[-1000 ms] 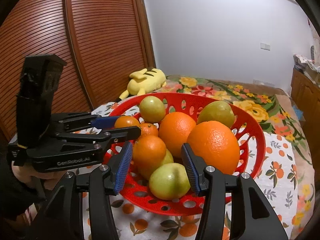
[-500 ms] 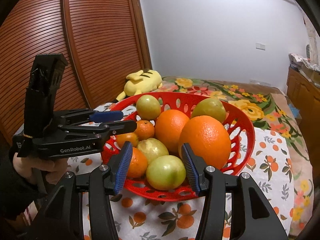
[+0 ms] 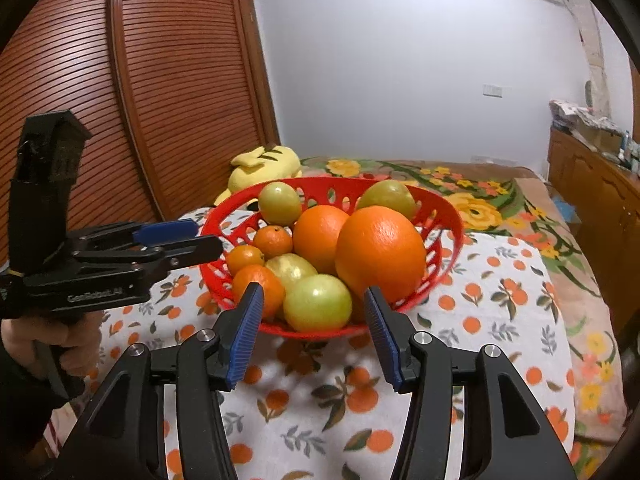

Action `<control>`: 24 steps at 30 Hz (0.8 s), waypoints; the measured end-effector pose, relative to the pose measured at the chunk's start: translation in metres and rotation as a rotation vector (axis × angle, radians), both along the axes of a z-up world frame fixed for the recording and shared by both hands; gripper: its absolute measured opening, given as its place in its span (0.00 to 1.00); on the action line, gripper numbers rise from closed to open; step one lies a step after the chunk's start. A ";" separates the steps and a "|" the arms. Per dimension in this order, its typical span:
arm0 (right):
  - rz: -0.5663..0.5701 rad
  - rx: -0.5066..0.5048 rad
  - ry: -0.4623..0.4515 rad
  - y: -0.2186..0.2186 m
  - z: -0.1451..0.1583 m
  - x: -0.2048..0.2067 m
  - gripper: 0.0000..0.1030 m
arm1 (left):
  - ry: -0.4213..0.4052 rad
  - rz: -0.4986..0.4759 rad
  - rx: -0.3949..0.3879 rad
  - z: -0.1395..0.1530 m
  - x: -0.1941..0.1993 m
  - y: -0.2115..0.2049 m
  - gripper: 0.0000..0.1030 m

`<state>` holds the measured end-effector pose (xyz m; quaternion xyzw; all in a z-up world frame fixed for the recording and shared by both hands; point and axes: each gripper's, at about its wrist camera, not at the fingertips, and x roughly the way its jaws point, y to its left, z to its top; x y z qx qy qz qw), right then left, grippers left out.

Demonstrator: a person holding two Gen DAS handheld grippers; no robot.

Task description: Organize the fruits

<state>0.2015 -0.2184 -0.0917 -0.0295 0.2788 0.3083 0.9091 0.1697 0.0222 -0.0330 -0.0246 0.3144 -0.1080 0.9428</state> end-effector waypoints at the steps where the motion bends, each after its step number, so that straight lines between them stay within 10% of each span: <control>1: -0.005 0.003 -0.003 -0.002 0.001 -0.004 0.52 | -0.002 0.003 -0.002 0.000 -0.007 -0.001 0.51; 24: -0.079 0.016 -0.080 -0.009 0.020 -0.064 0.63 | -0.117 0.083 0.060 0.022 -0.087 -0.001 0.68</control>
